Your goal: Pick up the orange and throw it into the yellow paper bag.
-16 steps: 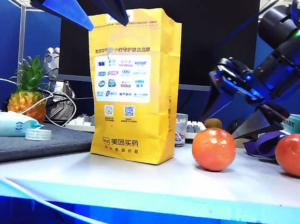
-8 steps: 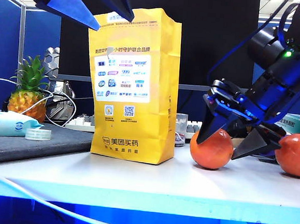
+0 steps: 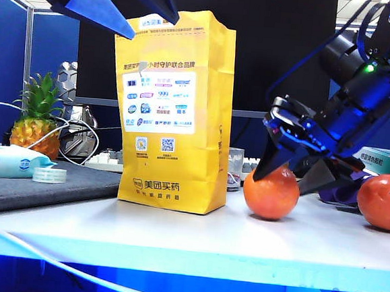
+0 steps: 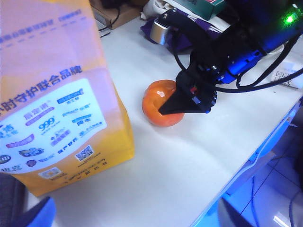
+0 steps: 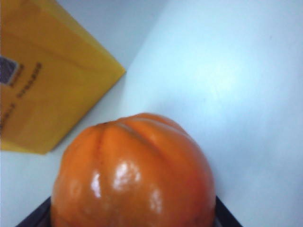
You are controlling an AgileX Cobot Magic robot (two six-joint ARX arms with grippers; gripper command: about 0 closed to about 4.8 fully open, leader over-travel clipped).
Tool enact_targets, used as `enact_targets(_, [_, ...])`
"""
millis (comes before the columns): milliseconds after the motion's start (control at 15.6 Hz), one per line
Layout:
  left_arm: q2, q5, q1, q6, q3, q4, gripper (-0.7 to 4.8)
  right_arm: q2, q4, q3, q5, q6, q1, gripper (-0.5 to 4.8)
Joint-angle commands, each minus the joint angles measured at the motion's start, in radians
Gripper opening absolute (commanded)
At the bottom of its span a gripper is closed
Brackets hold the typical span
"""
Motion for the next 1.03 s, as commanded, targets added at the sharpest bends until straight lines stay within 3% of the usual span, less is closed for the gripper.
enact_targets(64, [-0.034, 0.004, 0.000, 0.005, 0.007, 0.013, 4.79, -0.029, -0.077, 0.095, -0.003, -0.016, -0.005, 1.97])
enact_targets(257, [-0.112, -0.016, 0.001, 0.031, 0.008, 0.040, 4.79, -0.106, -0.146, 0.182, 0.010, -0.044, -0.005, 1.98])
enact_targets(386, [-0.230, -0.196, 0.001, 0.035, 0.008, 0.093, 4.79, -0.228, -0.187, 0.233, 0.024, -0.048, -0.004, 1.98])
enact_targets(514, [-0.299, -0.302, 0.002, 0.051, 0.008, 0.117, 4.79, -0.329, -0.204, 0.247, 0.014, -0.042, -0.004, 1.98])
enact_targets(579, [-0.323, -0.348, 0.002, 0.076, 0.008, 0.127, 4.79, -0.378, -0.217, 0.252, -0.022, -0.031, -0.003, 1.98])
enact_targets(643, [-0.348, -0.361, 0.002, 0.138, 0.008, 0.148, 4.79, -0.454, -0.194, 0.253, -0.161, 0.014, 0.001, 1.98])
enact_targets(707, [-0.354, -0.335, 0.002, 0.172, 0.008, 0.170, 4.79, -0.499, -0.113, 0.253, -0.328, 0.063, 0.011, 1.98])
enact_targets(772, [-0.351, -0.296, 0.002, 0.176, 0.008, 0.182, 4.79, -0.512, -0.022, 0.254, -0.389, 0.111, 0.029, 1.98])
enact_targets(900, [-0.341, -0.188, 0.002, 0.175, 0.008, 0.190, 4.79, -0.500, 0.101, 0.253, -0.395, 0.119, 0.060, 1.98])
enact_targets(1029, [-0.329, -0.151, 0.002, 0.172, 0.008, 0.185, 4.79, -0.434, 0.185, 0.256, -0.399, 0.140, 0.066, 2.14])
